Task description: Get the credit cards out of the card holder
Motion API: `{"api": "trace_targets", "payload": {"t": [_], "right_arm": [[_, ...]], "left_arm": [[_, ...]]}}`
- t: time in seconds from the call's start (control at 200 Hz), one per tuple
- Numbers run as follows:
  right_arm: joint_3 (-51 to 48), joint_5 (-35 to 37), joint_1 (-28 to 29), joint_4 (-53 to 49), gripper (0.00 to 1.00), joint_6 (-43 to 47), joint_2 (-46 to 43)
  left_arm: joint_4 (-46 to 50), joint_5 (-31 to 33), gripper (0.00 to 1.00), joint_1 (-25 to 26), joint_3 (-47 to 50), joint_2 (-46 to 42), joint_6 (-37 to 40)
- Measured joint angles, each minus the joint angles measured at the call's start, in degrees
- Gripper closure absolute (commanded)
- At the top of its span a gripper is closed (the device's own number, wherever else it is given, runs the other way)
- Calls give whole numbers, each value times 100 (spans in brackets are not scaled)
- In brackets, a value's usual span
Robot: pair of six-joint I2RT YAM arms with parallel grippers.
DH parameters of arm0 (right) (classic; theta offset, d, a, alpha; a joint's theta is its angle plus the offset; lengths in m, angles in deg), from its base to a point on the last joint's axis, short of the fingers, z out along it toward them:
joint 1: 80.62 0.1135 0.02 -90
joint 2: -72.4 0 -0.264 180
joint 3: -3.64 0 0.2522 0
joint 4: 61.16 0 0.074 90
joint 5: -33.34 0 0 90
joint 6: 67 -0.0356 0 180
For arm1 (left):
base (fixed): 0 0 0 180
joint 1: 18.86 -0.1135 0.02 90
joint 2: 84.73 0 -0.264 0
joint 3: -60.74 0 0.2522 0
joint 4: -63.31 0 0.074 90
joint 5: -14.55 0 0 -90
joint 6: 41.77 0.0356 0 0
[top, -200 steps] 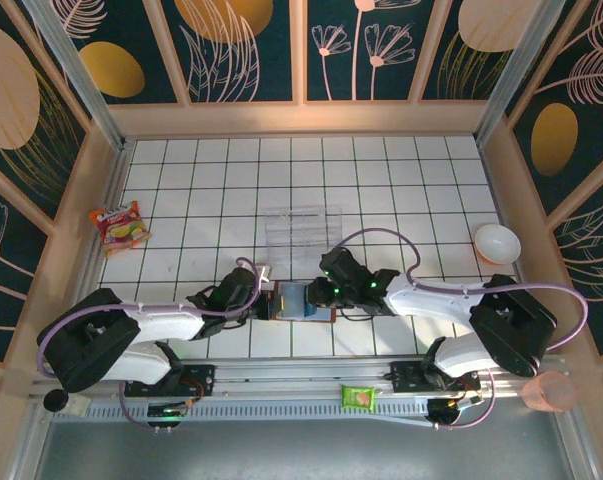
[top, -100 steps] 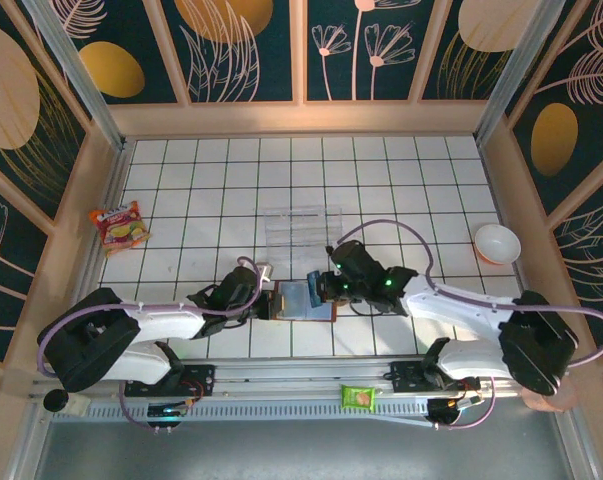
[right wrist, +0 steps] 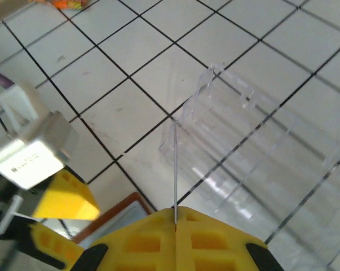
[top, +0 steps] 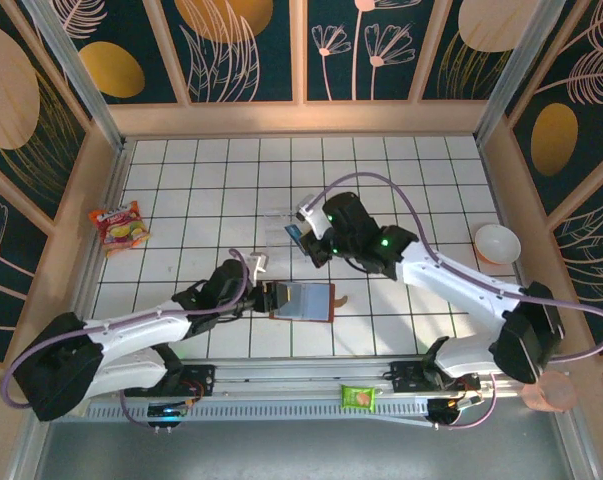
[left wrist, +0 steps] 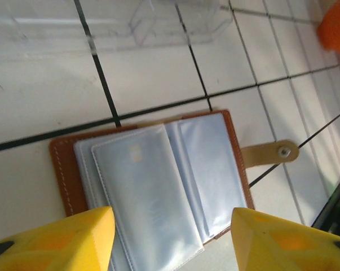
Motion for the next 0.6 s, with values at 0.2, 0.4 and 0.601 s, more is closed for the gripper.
{"api": "trace_targets", "payload": {"t": [0.2, 0.4, 0.601], "right_arm": [[1397, -306, -280, -820, 100, 1456, 1132], [2874, -426, -354, -1875, 100, 2590, 2260], [3794, -332, -352, -2603, 100, 3462, 2986]], "left_arm": [[286, -98, 33, -551, 146, -501, -74], [404, -210, 32, -1010, 542, -697, -188], [507, -363, 32, -1307, 796, -704, -345]]}}
